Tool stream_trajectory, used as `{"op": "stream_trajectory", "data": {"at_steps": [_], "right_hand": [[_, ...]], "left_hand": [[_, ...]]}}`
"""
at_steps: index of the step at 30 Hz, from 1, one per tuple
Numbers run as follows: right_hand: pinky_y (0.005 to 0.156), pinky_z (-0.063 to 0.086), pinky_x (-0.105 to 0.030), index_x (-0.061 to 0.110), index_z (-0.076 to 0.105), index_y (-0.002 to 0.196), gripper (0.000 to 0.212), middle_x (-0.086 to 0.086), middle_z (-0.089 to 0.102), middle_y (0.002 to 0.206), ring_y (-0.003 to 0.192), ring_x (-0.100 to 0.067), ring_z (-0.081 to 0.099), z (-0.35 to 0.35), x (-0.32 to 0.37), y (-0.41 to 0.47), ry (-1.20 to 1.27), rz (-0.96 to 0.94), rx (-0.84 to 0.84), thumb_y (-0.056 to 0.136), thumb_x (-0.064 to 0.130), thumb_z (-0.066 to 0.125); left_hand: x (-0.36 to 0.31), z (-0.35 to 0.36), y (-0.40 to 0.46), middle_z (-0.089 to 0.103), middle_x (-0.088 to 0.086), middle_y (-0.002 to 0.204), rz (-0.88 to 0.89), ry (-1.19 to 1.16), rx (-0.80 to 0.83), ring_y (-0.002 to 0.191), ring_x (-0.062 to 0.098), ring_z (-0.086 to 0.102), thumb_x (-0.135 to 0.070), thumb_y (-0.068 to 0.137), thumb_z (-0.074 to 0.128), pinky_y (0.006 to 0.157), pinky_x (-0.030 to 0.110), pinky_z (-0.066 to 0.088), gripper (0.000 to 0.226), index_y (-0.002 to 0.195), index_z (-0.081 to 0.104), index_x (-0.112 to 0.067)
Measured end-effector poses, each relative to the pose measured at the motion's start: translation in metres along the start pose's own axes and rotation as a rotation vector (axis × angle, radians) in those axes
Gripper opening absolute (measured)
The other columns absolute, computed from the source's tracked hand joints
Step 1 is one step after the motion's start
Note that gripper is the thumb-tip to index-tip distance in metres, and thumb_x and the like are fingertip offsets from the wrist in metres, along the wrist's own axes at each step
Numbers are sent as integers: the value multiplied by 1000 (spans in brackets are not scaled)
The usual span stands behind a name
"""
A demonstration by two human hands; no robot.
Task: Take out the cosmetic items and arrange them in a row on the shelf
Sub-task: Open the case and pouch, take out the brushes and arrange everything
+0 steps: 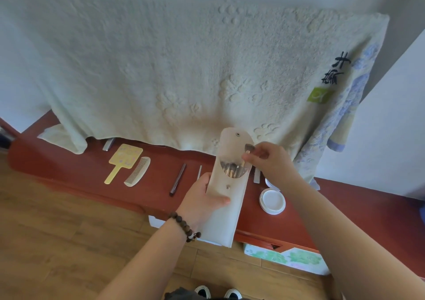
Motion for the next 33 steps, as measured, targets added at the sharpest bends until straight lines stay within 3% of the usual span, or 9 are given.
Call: {"op": "stream_trajectory", "data": {"at_steps": [4, 9, 12, 15, 17, 22, 30, 33], "right_hand": [[53, 43, -11, 0, 57, 79, 21, -8, 60, 70, 60, -15, 52, 13, -1, -1, 175, 29, 29, 84, 17, 68], [53, 57, -30, 3, 51, 92, 8, -11, 61, 72, 59, -18, 64, 21, -1, 19, 467, 114, -98, 94, 10, 54], [53, 60, -34, 2, 52, 96, 7, -12, 58, 72, 58, -20, 63, 34, -13, 31, 397, 147, -80, 94, 8, 53], [51, 59, -33, 0, 53, 93, 8, -20, 58, 72, 57, -25, 60, 72, -35, 37, 256, 261, 170, 92, 8, 55], [52, 58, -34, 5, 53, 83, 10, -17, 57, 69, 57, -24, 58, 99, -49, 39, 220, 367, 268, 91, 8, 58], [43, 49, -30, 11, 50, 72, 21, -6, 52, 50, 40, -16, 52, 146, -55, 56, 189, 498, 361, 89, 6, 61], [44, 38, -28, 8, 43, 67, 28, -9, 44, 54, 45, -18, 42, 166, -44, 72, 156, 561, 395, 90, 4, 59], [52, 48, -36, 7, 46, 66, 32, -11, 53, 51, 45, -25, 49, 159, -44, 73, -12, 453, 367, 87, 20, 66]], "left_hand": [[8, -6, -8, 67, -4, 104, -33, 35, -8, 93, 13, 67, -14, 74, 75, 82, 40, 58, 42, 110, 55, -25], [38, -24, -30, 66, -2, 105, -129, 71, -68, 97, 19, 65, -25, 64, 75, 84, 46, 56, 49, 108, 54, -26], [58, -43, -43, 66, -1, 106, -204, 33, -186, 96, 17, 64, -18, 67, 76, 82, 42, 56, 47, 108, 54, -22], [69, -59, -52, 65, -3, 105, -246, 29, -295, 90, 8, 62, -9, 76, 73, 63, 20, 49, 41, 111, 53, -17], [71, -67, -56, 64, -5, 102, -243, 13, -345, 87, 5, 62, -8, 78, 73, 58, 16, 45, 41, 112, 52, -16], [71, -77, -64, 64, -5, 103, -259, -10, -437, 88, 8, 63, -11, 78, 73, 57, 18, 47, 40, 112, 52, -18], [65, -81, -59, 64, -5, 104, -251, -22, -472, 90, 10, 63, -10, 78, 73, 59, 20, 49, 40, 110, 52, -21], [61, -78, -54, 64, -5, 105, -246, -31, -448, 92, 11, 63, -12, 78, 74, 61, 21, 49, 41, 112, 51, -21]]}}
Point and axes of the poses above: each hand's wrist, its own y-axis towards the middle knuckle, its own z-axis out of the palm, x = y × z, the point moved 1 cm from there along y, towards the middle knuckle
